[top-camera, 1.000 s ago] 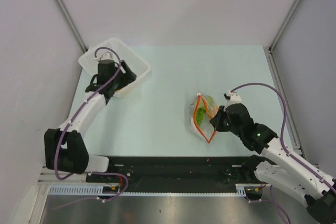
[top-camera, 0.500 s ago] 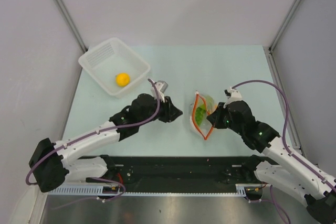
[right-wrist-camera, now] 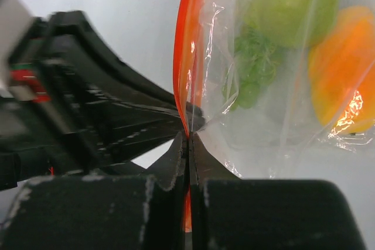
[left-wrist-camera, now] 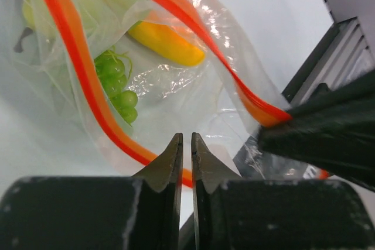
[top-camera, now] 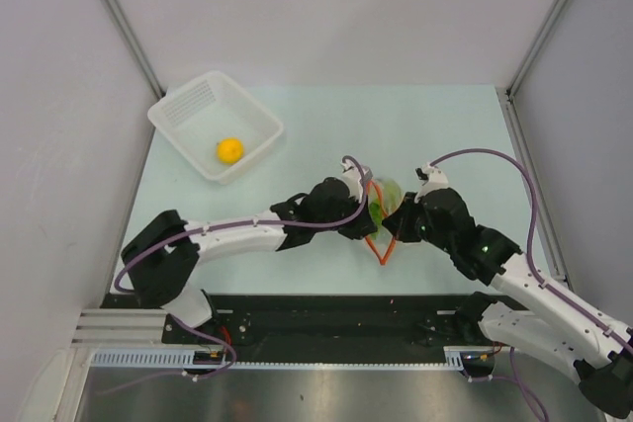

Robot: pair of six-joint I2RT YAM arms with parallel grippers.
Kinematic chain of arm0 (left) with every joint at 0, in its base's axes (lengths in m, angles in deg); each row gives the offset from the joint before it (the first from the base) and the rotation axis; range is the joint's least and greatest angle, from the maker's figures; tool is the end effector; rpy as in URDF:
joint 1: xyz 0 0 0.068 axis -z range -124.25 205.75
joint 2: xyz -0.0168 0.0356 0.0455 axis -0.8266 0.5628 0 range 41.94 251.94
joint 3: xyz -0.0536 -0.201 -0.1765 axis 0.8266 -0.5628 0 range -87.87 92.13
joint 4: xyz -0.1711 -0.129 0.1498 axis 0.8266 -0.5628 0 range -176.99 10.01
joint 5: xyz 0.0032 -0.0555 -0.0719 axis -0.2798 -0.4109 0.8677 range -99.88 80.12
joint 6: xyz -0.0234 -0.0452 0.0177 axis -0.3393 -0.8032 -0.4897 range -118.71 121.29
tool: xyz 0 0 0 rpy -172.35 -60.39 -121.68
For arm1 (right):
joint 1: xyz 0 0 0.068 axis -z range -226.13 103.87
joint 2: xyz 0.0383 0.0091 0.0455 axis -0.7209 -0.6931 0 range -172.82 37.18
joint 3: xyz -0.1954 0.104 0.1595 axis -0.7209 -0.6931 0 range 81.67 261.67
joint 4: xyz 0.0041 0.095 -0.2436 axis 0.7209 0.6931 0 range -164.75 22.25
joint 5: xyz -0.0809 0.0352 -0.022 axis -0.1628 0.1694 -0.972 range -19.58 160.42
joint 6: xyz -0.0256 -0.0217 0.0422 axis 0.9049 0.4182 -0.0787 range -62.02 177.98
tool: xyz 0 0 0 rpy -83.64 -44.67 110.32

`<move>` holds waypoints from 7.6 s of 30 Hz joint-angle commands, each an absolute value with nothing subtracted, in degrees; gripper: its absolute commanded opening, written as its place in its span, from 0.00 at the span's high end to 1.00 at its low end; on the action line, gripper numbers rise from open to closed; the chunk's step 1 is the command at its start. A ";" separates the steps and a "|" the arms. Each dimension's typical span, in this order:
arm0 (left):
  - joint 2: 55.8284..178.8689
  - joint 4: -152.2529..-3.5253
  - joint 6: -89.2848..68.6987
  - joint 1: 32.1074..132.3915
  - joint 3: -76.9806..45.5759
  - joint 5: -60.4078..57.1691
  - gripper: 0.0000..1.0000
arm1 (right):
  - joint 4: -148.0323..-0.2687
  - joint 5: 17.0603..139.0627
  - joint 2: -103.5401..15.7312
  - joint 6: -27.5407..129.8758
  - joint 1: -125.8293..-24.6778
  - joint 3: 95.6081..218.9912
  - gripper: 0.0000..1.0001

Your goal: Open the zip-top bag and remove the fake food

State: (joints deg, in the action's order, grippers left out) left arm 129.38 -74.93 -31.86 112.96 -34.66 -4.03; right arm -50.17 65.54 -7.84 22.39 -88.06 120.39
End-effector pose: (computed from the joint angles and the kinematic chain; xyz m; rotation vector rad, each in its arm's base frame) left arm 0.1811 -0.2877 0.2357 0.5369 2.1941 -1.0216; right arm 0.1339 0.1163 0.2769 -0.0683 2.1903 0.7052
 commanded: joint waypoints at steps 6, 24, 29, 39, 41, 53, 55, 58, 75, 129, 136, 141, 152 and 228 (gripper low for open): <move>139.67 -74.36 -30.45 113.49 -25.57 -5.75 0.89 | -51.28 64.36 -7.65 21.60 -89.28 122.71 1.00; 146.01 -82.89 -27.46 114.46 -22.57 -21.65 0.65 | -48.82 62.51 -4.75 21.51 -89.46 121.40 1.00; 146.27 -84.56 -27.80 114.55 -22.48 -23.06 0.46 | -49.70 63.12 -5.10 20.98 -89.46 120.69 1.00; 153.12 -87.46 -28.68 114.64 -18.88 -25.09 0.34 | -50.49 63.57 -5.89 20.98 -89.46 120.60 1.00; 154.61 -87.11 -29.30 114.64 -18.88 -24.91 0.36 | -50.40 63.30 -5.80 21.07 -89.46 120.34 1.00; 151.20 -86.94 -28.33 114.64 -18.26 -21.05 0.83 | -50.14 62.43 -5.63 21.94 -89.54 119.99 1.00; 148.40 -86.85 -27.72 114.64 -17.83 -18.41 0.85 | -49.79 61.81 -5.71 22.30 -89.54 119.99 1.00; 144.62 -87.46 -27.37 114.64 -16.77 -14.90 0.88 | -49.52 61.54 -5.63 23.44 -89.46 119.46 1.00; 131.51 -85.70 -29.30 114.37 -15.62 0.40 0.96 | -48.38 58.56 -3.96 24.85 -88.75 117.87 1.00; 122.55 -87.07 -26.51 108.40 -14.40 20.89 1.00 | -39.07 42.30 2.98 17.82 -89.11 116.12 1.00; 116.66 -92.03 -12.87 108.66 -15.62 23.15 0.98 | -39.06 41.85 3.52 16.85 -89.02 115.94 1.00; 114.36 -89.93 -11.19 108.92 -17.29 26.15 0.95 | -41.08 44.05 3.34 17.55 -89.11 115.68 1.00; 109.89 -86.23 -10.23 108.31 -21.42 29.94 0.94 | -40.29 43.79 4.57 18.08 -89.11 115.68 1.00; 104.00 -64.09 -32.82 91.77 -44.01 28.70 0.55 | -39.93 56.26 -0.34 13.69 -90.94 122.89 1.00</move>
